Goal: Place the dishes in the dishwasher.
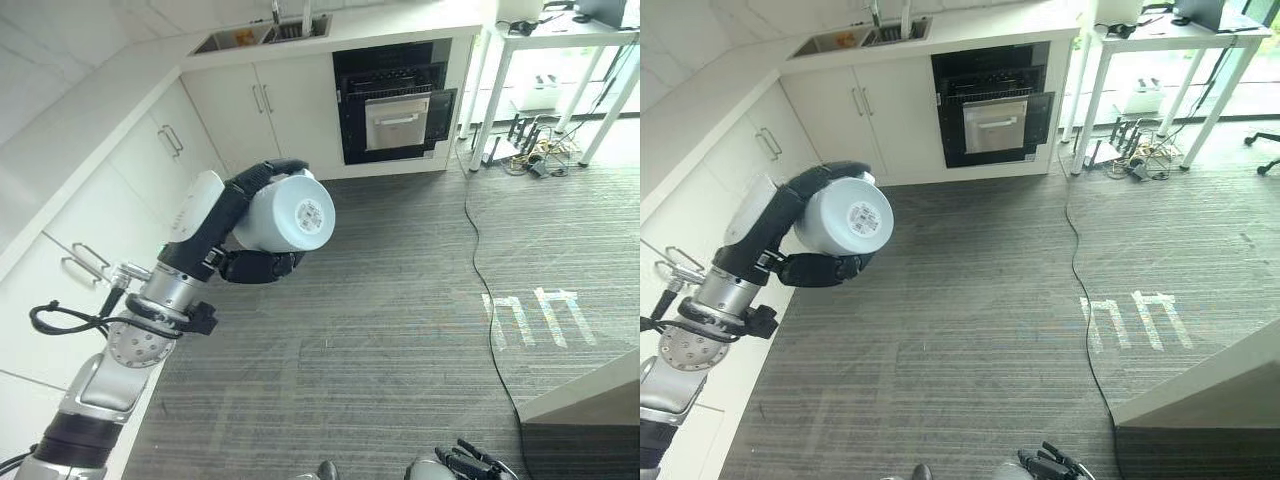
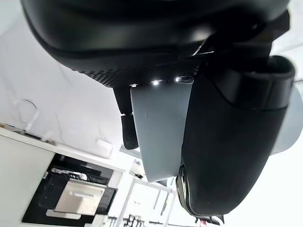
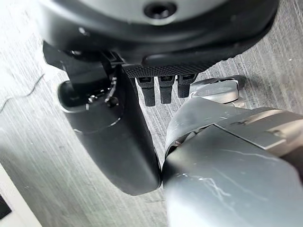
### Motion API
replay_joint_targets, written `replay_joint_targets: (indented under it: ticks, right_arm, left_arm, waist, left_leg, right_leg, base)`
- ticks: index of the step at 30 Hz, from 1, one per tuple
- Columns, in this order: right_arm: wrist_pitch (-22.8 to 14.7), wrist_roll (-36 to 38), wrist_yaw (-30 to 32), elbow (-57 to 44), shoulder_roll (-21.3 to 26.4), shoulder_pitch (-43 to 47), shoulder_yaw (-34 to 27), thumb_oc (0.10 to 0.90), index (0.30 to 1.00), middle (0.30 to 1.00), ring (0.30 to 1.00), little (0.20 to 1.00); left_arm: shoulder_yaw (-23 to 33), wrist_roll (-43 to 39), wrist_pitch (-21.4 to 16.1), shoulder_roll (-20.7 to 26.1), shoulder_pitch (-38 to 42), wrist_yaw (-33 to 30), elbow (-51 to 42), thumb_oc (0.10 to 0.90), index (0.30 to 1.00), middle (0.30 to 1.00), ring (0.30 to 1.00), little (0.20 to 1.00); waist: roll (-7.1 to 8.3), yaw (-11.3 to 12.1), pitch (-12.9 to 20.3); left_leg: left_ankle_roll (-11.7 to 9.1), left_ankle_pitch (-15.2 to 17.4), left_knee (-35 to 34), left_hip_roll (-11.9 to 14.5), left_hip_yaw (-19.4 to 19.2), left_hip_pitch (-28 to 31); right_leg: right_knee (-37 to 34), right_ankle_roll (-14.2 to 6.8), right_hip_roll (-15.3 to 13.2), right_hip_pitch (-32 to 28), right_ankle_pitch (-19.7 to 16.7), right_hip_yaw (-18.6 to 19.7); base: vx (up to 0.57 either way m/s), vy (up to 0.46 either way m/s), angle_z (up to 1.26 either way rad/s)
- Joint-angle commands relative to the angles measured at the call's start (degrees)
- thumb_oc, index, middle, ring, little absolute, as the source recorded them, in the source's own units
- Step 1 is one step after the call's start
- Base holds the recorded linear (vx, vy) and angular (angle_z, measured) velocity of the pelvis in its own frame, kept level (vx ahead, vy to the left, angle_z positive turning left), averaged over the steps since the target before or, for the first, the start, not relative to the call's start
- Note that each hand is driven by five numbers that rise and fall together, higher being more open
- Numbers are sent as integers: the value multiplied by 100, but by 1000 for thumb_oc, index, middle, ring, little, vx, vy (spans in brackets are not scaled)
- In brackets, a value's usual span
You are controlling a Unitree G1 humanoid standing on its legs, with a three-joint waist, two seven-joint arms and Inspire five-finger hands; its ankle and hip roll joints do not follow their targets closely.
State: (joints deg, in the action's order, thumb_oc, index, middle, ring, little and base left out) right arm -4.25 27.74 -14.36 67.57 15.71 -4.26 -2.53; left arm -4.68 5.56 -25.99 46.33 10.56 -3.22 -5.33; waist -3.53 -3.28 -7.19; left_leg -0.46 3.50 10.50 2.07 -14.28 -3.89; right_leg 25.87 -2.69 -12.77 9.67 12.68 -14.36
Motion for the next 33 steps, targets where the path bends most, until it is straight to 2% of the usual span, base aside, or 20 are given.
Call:
replay_joint_targets:
  ticks: [1, 10, 24, 25, 28, 30, 32, 33]
  right_arm:
    - [-60, 44, 35, 123, 141, -274, 54, 800, 900, 900, 900, 900]
    - [-119, -23, 139, 293, 109, -314, -5, 800, 900, 900, 900, 900]
    - [-93, -53, 82, 473, 108, -338, -74, 800, 900, 900, 900, 900]
    - [45, -453, -12, 187, 563, 55, 281, 800, 900, 900, 900, 900]
    - [-146, -289, -85, 127, 578, -2, 186, 800, 900, 900, 900, 900]
    - [-311, -80, 34, -66, 619, -9, 95, 800, 900, 900, 900, 900]
    - [-376, -310, 187, -142, 672, 23, 84, 800, 900, 900, 900, 900]
    - [-385, -323, 190, -146, 673, 28, 88, 800, 900, 900, 900, 900]
  left_arm:
    - [538, -111, -163, -57, 839, -593, -324, 400, 300, 300, 300, 300]
    - [517, -163, -80, 86, 1004, -684, -258, 400, 300, 300, 300, 300]
    - [509, -211, 0, 52, 976, -639, -269, 400, 300, 300, 300, 300]
    - [-638, 216, 405, -295, 1551, -420, 548, 400, 300, 300, 300, 300]
    - [-578, 58, 412, -242, 1529, -350, 565, 400, 300, 300, 300, 300]
    - [-494, -114, 466, -174, 1481, -329, 558, 400, 300, 300, 300, 300]
    - [-371, -160, 478, -142, 1322, -292, 535, 400, 300, 300, 300, 300]
    - [-354, -159, 475, -138, 1306, -280, 531, 400, 300, 300, 300, 300]
  waist:
    - [1, -95, 46]
    - [32, -154, 120]
    - [40, -153, 156]
    - [202, -317, -137]
    - [166, -364, -119]
    - [198, -361, -95]
    - [268, -227, -97]
    - [286, -210, -85]
  left_leg:
    - [-229, 1229, 669, 284, 134, -140]
    - [-203, 1281, 669, 296, 79, -60]
    - [-216, 1299, 669, 307, 46, -41]
    - [-24, 1325, 669, -9, -422, 37]
    - [-85, 1277, 669, 11, -380, 17]
    - [-128, 1223, 669, -116, -230, 91]
    - [-121, 1145, 669, -337, 75, 86]
    - [-119, 1108, 669, -358, 84, 50]
  right_leg:
    - [-869, -686, 18, -590, 95, 16]
    - [-869, -694, 110, -579, 94, 177]
    - [-869, -718, 98, -556, 79, 192]
    - [-869, -549, 511, -156, -28, 364]
    - [-869, -477, 641, -190, 40, 444]
    - [-869, -396, 674, -219, 113, 577]
    - [-869, -356, 628, -269, 107, 701]
    - [-869, -349, 617, -240, 85, 720]
  base:
    - [10, -10, -12]
    - [-8, -9, -8]
    - [-6, -3, -5]
    - [1, -40, 0]
    - [26, -124, -11]
    - [85, -134, -20]
    - [107, -41, -15]
    - [131, -18, -40]
